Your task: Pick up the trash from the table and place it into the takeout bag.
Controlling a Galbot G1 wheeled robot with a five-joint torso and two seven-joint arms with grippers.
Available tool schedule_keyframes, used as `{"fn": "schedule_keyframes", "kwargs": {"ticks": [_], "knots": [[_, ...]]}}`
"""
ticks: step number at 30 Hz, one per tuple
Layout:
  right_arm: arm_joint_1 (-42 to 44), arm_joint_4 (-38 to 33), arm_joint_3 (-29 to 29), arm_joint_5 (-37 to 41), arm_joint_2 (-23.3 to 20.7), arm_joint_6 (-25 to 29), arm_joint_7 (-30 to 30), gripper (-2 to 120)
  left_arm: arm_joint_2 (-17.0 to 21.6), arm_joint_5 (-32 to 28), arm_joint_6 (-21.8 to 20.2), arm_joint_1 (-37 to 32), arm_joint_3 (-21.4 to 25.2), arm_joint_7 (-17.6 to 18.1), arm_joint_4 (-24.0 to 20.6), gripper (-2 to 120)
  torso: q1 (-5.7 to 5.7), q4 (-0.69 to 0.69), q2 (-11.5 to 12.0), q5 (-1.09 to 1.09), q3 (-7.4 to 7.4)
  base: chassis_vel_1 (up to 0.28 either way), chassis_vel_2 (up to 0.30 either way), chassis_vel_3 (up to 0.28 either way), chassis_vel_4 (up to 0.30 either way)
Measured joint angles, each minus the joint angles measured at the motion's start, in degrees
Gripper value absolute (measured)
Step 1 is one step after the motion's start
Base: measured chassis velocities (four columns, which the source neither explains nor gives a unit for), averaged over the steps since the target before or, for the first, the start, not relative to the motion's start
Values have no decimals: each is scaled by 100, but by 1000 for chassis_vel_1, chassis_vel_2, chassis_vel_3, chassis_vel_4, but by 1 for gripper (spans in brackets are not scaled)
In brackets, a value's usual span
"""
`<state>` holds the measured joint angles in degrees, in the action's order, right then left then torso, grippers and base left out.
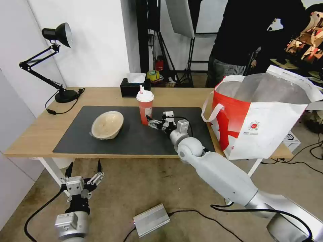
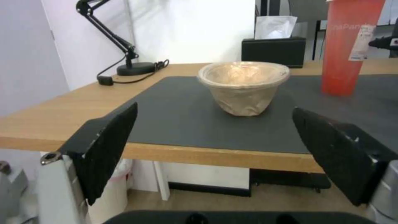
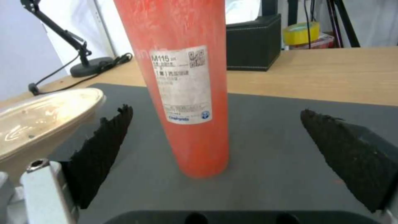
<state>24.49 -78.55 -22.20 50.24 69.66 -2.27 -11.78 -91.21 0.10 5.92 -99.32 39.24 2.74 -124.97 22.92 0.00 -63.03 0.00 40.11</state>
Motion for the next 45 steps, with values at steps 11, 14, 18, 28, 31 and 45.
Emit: {"fn": "schedule_keyframes", "kwargs": {"ticks": [11, 14, 18, 28, 31, 45], "knots": [[-130, 292, -95, -12, 61, 39, 112, 100, 0, -6, 6, 23, -10, 3, 22, 100, 0, 0, 0, 0, 0, 0, 0, 0, 0], [-198, 443, -145, -12, 109, 80, 152, 100, -1, -7, 8, 29, -16, 4, 31, 100, 0, 0, 0, 0, 0, 0, 0, 0, 0], [-261, 575, -193, -12, 160, 123, 194, 100, -1, -7, 14, 30, -22, 5, 45, 100, 0, 0, 0, 0, 0, 0, 0, 0, 0], [-331, 719, -273, -11, 271, 161, 231, 100, -1, -9, 21, 41, -27, 5, 65, 100, 0, 0, 1, 0, 0, 0, 0, 0, 0], [-350, 750, -295, -11, 291, 161, 232, 100, -2, -11, 25, 46, -27, 6, 66, 100, 0, 0, 0, 0, 0, 0, 0, 0, 0], [-427, 1011, -301, -53, 409, 200, 298, 100, -2, -14, 112, 37, -27, 9, 91, 100, 0, 0, 1, 0, 0, 0, 0, 0, 0]]}}
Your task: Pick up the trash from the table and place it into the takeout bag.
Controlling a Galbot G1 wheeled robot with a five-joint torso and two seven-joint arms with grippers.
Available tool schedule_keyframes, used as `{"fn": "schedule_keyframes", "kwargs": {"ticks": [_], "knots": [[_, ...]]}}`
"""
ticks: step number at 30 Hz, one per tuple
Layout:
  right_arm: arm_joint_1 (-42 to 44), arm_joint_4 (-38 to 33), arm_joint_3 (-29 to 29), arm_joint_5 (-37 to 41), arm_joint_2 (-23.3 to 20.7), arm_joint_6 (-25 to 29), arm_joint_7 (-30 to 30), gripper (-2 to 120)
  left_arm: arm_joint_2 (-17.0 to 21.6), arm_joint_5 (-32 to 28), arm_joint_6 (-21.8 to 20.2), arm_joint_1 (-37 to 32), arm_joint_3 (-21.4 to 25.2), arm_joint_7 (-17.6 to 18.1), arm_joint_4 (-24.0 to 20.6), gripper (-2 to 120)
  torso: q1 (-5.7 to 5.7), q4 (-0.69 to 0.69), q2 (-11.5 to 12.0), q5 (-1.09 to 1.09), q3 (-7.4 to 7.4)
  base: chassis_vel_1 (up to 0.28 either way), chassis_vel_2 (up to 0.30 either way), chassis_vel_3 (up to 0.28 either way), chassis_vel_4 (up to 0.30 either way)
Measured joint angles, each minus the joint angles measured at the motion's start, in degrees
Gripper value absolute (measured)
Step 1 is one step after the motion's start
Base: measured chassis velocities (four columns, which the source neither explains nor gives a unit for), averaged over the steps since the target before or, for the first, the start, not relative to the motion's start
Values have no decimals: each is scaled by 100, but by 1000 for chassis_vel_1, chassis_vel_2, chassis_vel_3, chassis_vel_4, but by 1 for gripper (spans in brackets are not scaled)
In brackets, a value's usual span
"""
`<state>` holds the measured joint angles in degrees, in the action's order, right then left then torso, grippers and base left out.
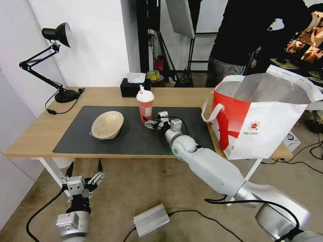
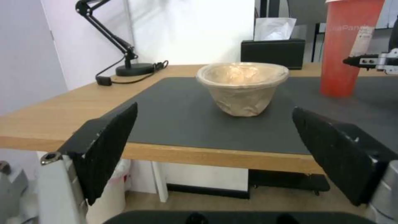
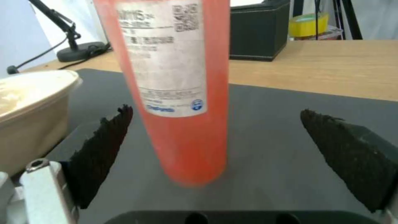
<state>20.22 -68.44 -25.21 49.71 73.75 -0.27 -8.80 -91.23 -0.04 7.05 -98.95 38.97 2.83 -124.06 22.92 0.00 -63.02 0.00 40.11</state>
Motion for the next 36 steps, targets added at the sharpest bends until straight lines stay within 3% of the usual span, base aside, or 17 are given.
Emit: {"fn": "schedule_keyframes", "kwargs": {"ticks": [13, 36], "knots": [[-185, 616, 42, -133, 341, 131, 191, 100, 0, 0, 5, 42, -1, 0, 38, 100, 0, 0, 0, 0, 0, 0, 0, 0, 0], [-231, 671, 31, -150, 442, 134, 261, 100, 0, -9, 11, 73, -24, 1, 63, 100, 0, 0, 0, 0, 0, 0, 0, 0, 0]]}}
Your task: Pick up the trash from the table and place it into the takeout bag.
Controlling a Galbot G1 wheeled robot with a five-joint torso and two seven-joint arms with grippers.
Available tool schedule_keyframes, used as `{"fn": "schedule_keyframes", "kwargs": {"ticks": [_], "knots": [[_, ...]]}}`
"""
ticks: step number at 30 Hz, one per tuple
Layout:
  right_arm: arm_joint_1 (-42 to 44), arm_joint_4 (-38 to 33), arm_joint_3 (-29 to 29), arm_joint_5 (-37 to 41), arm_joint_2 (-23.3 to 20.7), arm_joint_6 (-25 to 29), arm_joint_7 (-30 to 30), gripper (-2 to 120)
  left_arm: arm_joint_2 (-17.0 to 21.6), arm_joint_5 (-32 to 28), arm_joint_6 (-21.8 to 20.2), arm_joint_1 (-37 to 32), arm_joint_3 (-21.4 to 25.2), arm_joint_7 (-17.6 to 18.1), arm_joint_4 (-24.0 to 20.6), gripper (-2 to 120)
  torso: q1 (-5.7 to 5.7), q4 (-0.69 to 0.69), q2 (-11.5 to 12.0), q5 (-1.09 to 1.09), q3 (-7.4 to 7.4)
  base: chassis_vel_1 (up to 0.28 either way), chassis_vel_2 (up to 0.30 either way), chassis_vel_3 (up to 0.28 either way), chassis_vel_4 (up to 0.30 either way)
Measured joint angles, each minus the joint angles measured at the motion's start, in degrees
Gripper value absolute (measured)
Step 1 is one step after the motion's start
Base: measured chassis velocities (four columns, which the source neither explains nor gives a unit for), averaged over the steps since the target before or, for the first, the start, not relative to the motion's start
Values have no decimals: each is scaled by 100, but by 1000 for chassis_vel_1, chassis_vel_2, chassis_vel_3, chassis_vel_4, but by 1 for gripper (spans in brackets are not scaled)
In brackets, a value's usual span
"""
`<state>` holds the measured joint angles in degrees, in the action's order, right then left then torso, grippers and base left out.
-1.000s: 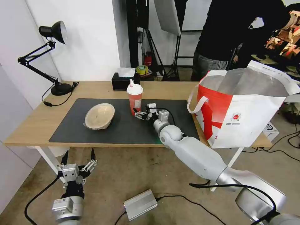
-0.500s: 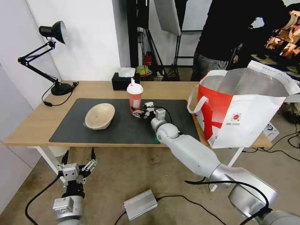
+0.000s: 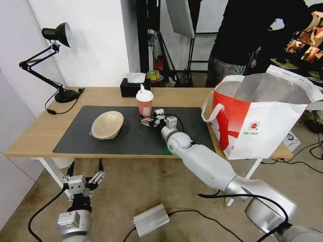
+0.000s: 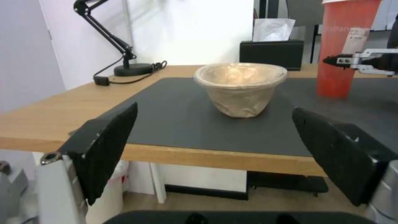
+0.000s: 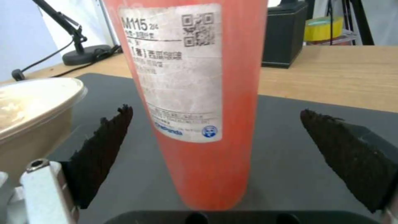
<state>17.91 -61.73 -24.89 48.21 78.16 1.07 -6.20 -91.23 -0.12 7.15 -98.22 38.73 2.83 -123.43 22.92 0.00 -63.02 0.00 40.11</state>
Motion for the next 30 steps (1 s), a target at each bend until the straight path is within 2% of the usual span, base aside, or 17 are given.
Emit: {"fn": "schedule_keyframes", "kwargs": {"ticks": [10, 24, 30], "knots": [[-131, 502, 16, -61, 298, 71, 255, 100, -1, -1, 6, -30, -14, 2, -30, 100, 0, 0, 0, 0, 0, 0, 0, 0, 0], [-184, 853, 140, -143, 427, 81, 395, 100, -2, -2, 19, -56, -74, 2, -36, 100, 0, 0, -1, 0, 0, 0, 0, 0, 0], [-242, 1022, 249, -176, 464, 82, 487, 83, -3, 1, 61, -107, -75, 2, -43, 100, 0, 0, -1, 0, 0, 0, 0, 0, 0]]}}
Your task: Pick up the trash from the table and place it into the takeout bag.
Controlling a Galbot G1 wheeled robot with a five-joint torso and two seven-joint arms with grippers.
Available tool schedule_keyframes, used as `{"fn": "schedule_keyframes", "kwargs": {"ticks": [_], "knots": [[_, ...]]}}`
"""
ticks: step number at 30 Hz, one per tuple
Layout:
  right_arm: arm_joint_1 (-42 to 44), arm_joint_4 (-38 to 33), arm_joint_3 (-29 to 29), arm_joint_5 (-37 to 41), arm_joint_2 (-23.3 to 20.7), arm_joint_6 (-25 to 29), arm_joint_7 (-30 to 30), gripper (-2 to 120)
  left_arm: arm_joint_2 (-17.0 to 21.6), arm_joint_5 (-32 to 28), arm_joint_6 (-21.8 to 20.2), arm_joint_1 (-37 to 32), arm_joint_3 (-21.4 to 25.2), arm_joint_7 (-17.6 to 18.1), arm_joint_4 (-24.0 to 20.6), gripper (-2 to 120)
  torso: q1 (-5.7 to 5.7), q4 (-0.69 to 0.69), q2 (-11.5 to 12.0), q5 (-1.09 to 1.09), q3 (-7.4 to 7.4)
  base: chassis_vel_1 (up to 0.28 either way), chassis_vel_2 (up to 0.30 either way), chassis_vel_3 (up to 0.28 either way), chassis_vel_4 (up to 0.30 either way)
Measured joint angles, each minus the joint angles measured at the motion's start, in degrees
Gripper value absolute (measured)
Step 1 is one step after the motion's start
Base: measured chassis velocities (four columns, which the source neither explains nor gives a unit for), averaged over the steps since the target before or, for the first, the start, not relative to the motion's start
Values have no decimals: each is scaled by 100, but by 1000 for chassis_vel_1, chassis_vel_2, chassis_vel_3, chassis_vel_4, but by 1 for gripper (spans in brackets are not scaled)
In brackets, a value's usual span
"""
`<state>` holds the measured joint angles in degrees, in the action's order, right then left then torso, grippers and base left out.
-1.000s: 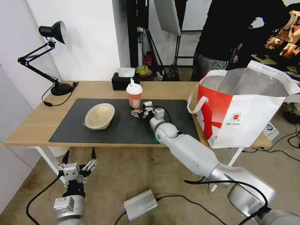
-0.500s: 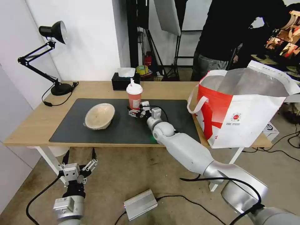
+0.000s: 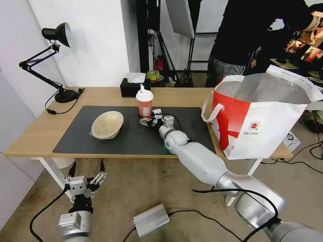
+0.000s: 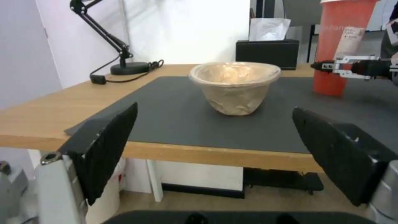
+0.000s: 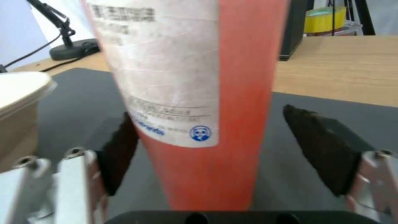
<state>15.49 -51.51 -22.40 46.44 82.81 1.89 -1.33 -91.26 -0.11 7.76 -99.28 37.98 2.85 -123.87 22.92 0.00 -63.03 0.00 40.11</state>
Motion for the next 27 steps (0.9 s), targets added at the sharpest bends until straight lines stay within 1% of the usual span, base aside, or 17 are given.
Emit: {"fn": "schedule_keyframes", "kwargs": {"ticks": [2, 4, 6, 7, 9, 10, 11, 13, 14, 15, 18, 19, 22, 23, 25, 27], "knots": [[-39, 69, 39, -7, 6, 0, 42, 79, 0, 1, 15, -3, -2, 0, -5, 100, 0, 0, 0, 0, 0, 0, 0, 0, 0], [-51, 91, 53, -10, 8, 0, 54, 78, -1, 2, 18, -3, -4, 0, -6, 100, 0, 0, 0, 0, 0, 0, 0, 0, 0], [-62, 116, 59, -13, 19, 0, 70, 71, -2, 3, 23, -1, -12, 0, -8, 100, 0, 0, 0, 0, 0, 0, 0, 0, 0], [-62, 116, 59, -13, 19, 0, 70, 71, -2, 3, 23, -1, -12, 0, -8, 100, 0, 0, 0, 0, 0, 0, 0, 0, 0], [-62, 136, 72, -14, 41, 0, 77, 64, -3, 4, 26, 0, -18, 0, -10, 100, 0, 0, 0, 0, 0, 0, 0, 0, 0], [-62, 140, 78, -14, 53, 0, 88, 57, -2, 5, 29, 1, -18, 0, -11, 100, 0, 0, 0, 0, 0, 0, 0, 0, 0], [-62, 140, 78, -14, 53, 0, 88, 57, -2, 5, 29, 1, -18, 0, -11, 100, 0, 0, 0, 0, 0, 0, 0, 0, 0], [-53, 136, 80, -14, 57, 0, 96, 50, -3, 6, 31, 2, -18, 0, -14, 100, 0, 0, 0, 0, 0, 0, 0, 0, 0], [-35, 121, 81, -14, 56, 5, 98, 41, -3, 6, 32, 2, -17, 0, -14, 100, 0, 0, 0, 0, 0, 0, 0, 0, 0], [-35, 121, 81, -14, 56, 5, 98, 41, -3, 6, 32, 2, -17, 0, -14, 100, 0, 0, 0, 0, 0, 0, 0, 0, 0], [-23, 82, 81, -8, 43, 6, 101, 31, -3, 6, 34, 4, -2, 0, -14, 100, 0, 0, 0, 0, 0, 0, 0, 0, 0], [-23, 82, 81, -8, 43, 6, 101, 31, -3, 6, 34, 4, -2, 0, -14, 100, 0, 0, 0, 0, 0, 0, 0, 0, 0], [-7, 23, 78, 3, 10, 6, 98, 22, -3, 6, 39, 14, 1, 0, -5, 100, 0, 0, 0, 0, 0, 0, 0, 0, 0], [4, 15, 74, 4, -2, 6, 98, 18, -3, 6, 39, 17, 0, 0, 1, 100, 0, 0, 0, 0, 0, 0, 0, 0, 0], [8, 12, 74, 4, -5, 6, 98, 17, -3, 6, 39, 18, 0, 0, 2, 100, 0, 0, 0, 0, 0, 0, 0, 0, 0], [28, -10, 73, 6, -23, 7, 96, 10, -3, 5, 39, 23, 0, 1, 10, 100, 0, 0, 0, 0, 0, 0, 0, 0, 0]]}}
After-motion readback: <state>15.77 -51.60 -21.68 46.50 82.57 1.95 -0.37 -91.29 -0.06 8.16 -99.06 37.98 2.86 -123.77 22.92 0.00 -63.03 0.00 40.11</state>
